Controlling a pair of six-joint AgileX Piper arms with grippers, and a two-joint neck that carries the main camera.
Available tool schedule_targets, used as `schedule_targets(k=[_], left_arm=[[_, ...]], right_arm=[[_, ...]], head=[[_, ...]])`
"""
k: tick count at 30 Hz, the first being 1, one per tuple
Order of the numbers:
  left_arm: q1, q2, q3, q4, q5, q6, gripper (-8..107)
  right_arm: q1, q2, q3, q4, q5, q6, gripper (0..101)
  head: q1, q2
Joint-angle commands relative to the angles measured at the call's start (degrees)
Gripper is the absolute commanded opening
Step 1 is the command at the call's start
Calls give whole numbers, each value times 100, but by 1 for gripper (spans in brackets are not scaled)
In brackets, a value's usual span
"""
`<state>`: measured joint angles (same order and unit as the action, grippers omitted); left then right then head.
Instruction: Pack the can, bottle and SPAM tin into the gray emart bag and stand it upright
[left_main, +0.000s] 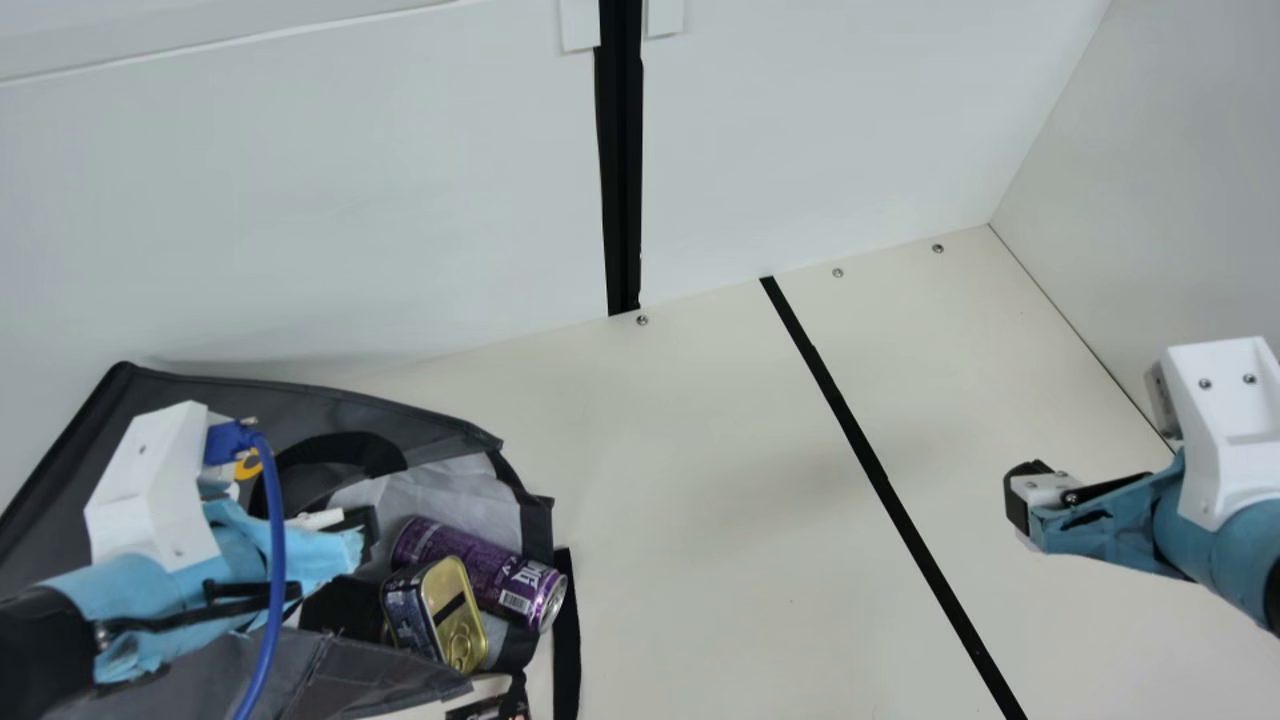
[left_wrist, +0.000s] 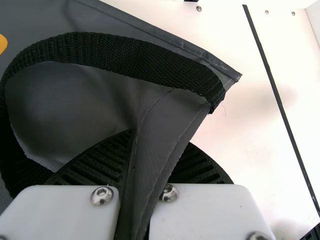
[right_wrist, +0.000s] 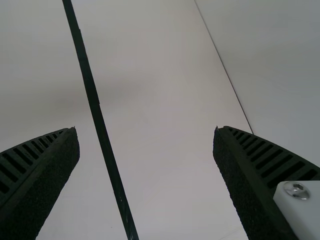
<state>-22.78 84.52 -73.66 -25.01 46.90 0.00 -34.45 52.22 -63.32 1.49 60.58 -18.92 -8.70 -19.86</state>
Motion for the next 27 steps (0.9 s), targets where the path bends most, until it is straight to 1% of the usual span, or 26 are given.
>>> schedule_targets(k=[1, 7, 14, 21, 27], left_arm=[[0, 0, 0, 0, 0, 0, -8], [0, 0, 0, 0, 0, 0, -8], [0, 0, 0, 0, 0, 0, -8], [0, 0, 0, 0, 0, 0, -8], [0, 0, 0, 0, 0, 0, -8]], right_arm=[[32, -4, -44, -146, 107, 267, 95], [108, -46, -239, -447, 394, 681, 95], [138, -113, -462, -648, 670, 956, 95], [153, -179, -618, -749, 862, 1112, 95], [169, -213, -684, -784, 932, 1200, 95]], head=[[-130, -14], [-130, -14], [-130, -14], [-130, -14], [-130, -14]])
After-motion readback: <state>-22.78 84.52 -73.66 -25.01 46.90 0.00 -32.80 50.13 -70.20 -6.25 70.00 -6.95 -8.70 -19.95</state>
